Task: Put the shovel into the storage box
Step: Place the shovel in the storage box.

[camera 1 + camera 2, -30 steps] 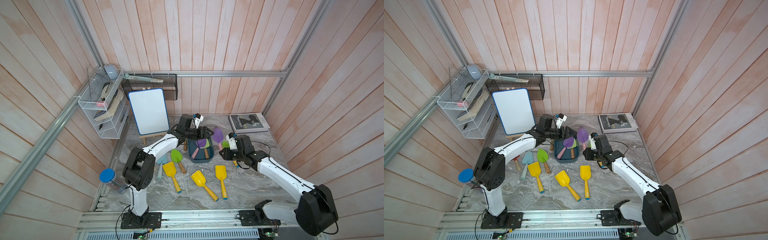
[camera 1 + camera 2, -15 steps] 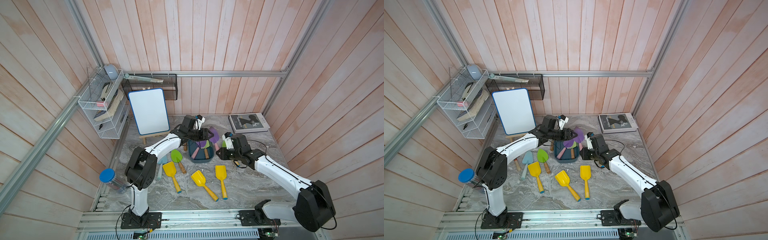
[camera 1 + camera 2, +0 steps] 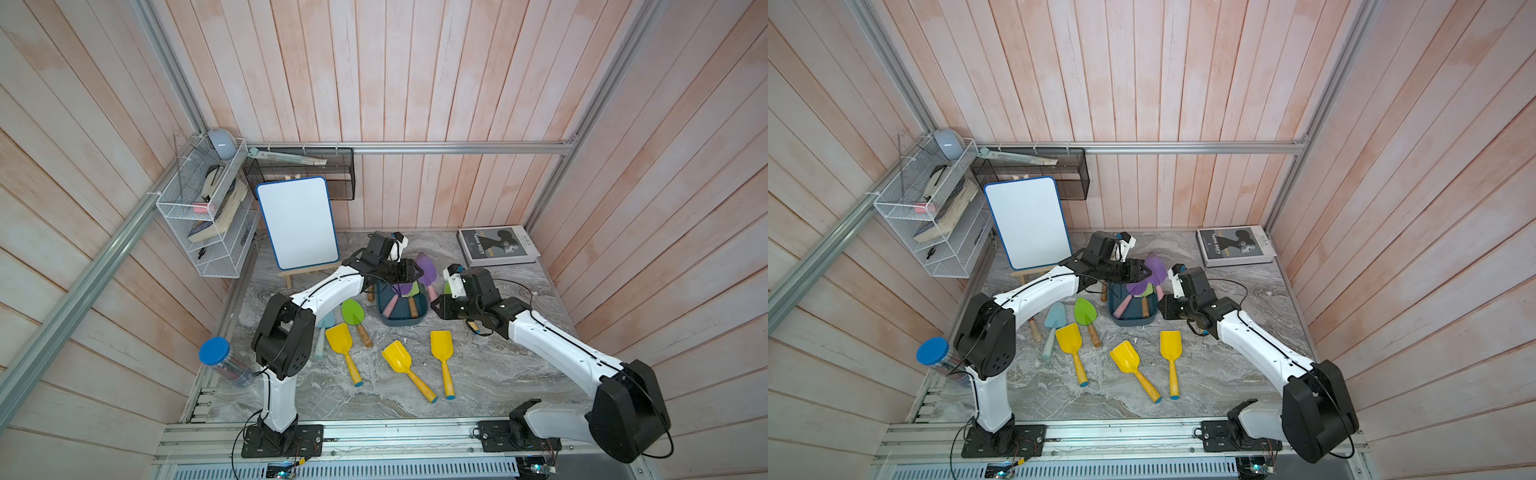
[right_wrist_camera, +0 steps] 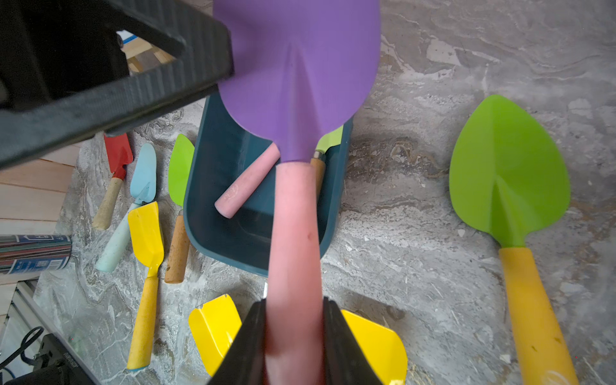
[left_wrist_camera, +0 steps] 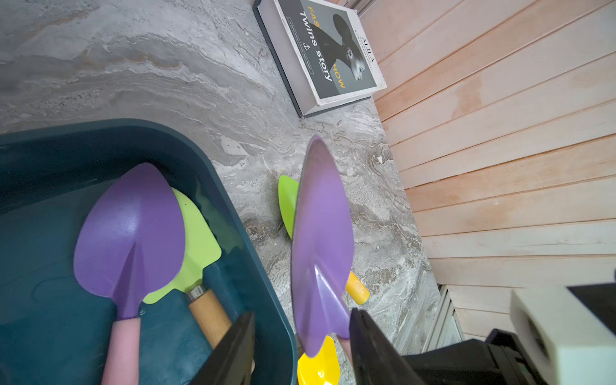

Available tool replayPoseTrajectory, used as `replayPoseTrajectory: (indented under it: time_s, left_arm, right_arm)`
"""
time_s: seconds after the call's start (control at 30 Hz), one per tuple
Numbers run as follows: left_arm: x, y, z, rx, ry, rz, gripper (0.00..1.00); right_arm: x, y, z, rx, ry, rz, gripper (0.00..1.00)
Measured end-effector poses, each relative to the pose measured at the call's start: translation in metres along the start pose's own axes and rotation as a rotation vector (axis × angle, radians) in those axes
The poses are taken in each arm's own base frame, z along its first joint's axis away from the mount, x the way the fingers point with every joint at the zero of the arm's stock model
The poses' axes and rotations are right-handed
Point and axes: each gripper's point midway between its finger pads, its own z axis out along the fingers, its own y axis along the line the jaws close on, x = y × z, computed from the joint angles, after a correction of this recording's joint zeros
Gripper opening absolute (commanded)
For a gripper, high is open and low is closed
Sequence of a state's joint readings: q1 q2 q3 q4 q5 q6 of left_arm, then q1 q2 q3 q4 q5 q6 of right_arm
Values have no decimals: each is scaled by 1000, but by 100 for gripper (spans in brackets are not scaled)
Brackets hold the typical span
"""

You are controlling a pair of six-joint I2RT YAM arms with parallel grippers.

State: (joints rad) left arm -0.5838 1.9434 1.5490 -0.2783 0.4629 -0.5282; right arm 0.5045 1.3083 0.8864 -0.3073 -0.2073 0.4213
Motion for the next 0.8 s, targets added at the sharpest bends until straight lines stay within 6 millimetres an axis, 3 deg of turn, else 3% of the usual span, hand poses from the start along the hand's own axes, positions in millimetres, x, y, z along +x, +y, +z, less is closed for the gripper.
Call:
replayPoseTrajectory:
  time_s: [0.47,0.67,0.8]
  left_arm:
    - [3,3,6,1,9,-16,14]
    - [-2,-6,6,39,0,-25,1]
    - [-2,-8,6,44,-2,-28,0]
  right_arm:
    - [-2,7,0,-11,-1,-11,0]
    - [1,6,2,-7,12,-5,0]
    - [1,6,2,-7,12,-5,0]
